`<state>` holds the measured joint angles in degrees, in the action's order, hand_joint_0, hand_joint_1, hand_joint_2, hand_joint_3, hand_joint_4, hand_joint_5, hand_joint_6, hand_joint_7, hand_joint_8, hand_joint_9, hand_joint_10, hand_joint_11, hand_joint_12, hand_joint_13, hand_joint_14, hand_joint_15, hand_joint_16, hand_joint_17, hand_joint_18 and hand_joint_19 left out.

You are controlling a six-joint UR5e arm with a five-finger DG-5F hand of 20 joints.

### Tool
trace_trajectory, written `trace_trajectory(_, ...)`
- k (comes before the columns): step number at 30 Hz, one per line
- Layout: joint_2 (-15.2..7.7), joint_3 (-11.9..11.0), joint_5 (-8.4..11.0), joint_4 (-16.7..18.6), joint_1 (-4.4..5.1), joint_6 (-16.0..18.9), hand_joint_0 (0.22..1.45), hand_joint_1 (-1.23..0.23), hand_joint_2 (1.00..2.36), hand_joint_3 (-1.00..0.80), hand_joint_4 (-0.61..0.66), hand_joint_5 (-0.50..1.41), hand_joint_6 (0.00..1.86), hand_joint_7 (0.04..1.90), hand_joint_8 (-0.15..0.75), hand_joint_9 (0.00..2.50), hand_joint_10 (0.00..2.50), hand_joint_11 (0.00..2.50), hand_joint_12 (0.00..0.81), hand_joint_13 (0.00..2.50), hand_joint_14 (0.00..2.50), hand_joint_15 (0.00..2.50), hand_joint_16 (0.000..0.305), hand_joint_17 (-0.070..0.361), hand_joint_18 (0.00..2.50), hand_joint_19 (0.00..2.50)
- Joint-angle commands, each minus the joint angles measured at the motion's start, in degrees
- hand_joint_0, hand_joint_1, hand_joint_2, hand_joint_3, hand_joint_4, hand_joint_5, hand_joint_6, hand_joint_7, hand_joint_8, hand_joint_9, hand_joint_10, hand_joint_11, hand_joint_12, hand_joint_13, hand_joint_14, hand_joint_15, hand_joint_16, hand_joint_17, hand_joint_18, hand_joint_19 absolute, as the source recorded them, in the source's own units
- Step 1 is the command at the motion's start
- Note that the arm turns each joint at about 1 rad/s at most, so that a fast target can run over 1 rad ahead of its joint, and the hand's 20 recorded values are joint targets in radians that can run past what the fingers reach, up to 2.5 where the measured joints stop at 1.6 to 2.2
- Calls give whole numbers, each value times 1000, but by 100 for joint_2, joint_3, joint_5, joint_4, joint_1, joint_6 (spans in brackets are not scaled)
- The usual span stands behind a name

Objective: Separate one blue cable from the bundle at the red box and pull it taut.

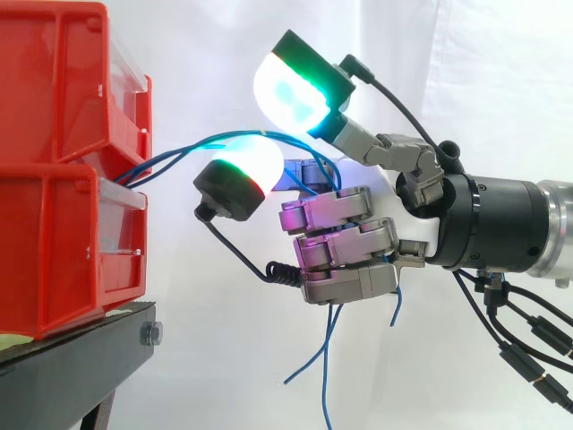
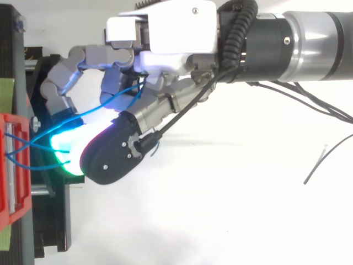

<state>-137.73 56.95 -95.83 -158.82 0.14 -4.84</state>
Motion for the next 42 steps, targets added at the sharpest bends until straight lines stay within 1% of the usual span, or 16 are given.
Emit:
trace_trajectory(1,0,0,21,17,4,1,615,-610,1000,-500,-47,-99,850,1156,236,1375,1846,1673,364,1552,1310,1525,44,98,1806,2136)
trace_trajectory(2,0,0,21,17,12,1,620,-663,1002,-475,-40,-100,849,1152,239,1371,1709,1721,365,1554,1277,1524,43,97,1787,2159)
trace_trajectory(3,0,0,21,17,12,-8,619,-679,1003,-456,-41,-101,849,1158,236,1358,1696,1708,359,1546,1255,1532,43,97,1786,2156)
trace_trajectory(5,0,0,21,17,30,-8,626,-793,1010,-361,3,-114,859,1160,241,1326,1711,1698,363,1522,1216,1535,44,99,1737,2182)
trace_trajectory(9,0,0,21,0,30,-8,662,-875,1012,-322,-14,-130,884,1110,240,1210,1816,1607,368,1429,1093,1546,44,100,1613,2260)
trace_trajectory(11,0,0,21,-9,39,1,717,-931,1009,-395,-43,-140,898,1088,246,1168,1861,1586,374,1356,888,1592,45,101,1452,2197)
trace_trajectory(15,0,0,21,-9,39,1,770,-977,1000,-500,-73,-143,909,1074,243,1142,1874,1544,377,1322,478,1717,46,104,1336,2092)
trace_trajectory(22,0,26,29,-9,39,-8,711,-1021,1000,-500,-3,-139,916,1072,247,1126,1838,1559,382,1340,0,1803,47,106,1261,2003)
trace_trajectory(25,0,53,29,17,39,-8,656,-1030,1000,-500,35,-136,915,1060,256,1120,1808,1574,384,1317,3,1763,46,104,1232,1982)
trace_trajectory(26,0,53,29,17,39,-8,586,-1017,1000,-500,43,-135,915,1042,258,1117,1821,1566,387,1307,3,1746,47,106,1219,1972)
trace_trajectory(28,0,53,29,17,39,-8,528,-994,1000,-500,58,-135,907,1032,267,1110,1884,1498,401,1300,2,1709,51,115,1216,1960)
trace_trajectory(31,0,53,29,17,39,-8,434,-843,1000,-500,76,-135,881,934,307,1092,1994,1354,444,1310,0,1618,62,139,1254,1884)
trace_trajectory(32,0,53,29,17,39,-8,434,-704,1000,-500,83,-131,865,911,303,1102,1957,1337,456,1315,2,1586,62,139,1256,1875)
trace_trajectory(37,0,53,29,17,48,-8,570,-414,1000,-500,38,-123,828,965,237,1160,1595,1536,362,1278,9,1580,44,99,1151,1930)
trace_trajectory(39,0,53,38,17,48,-8,632,-420,1000,-500,42,-120,824,985,237,1182,1511,1581,354,1281,9,1571,42,96,1148,1954)
trace_trajectory(42,0,53,38,26,65,1,621,-481,1008,-382,70,-130,824,962,237,1155,1398,1616,350,1255,9,1575,43,98,1108,1965)
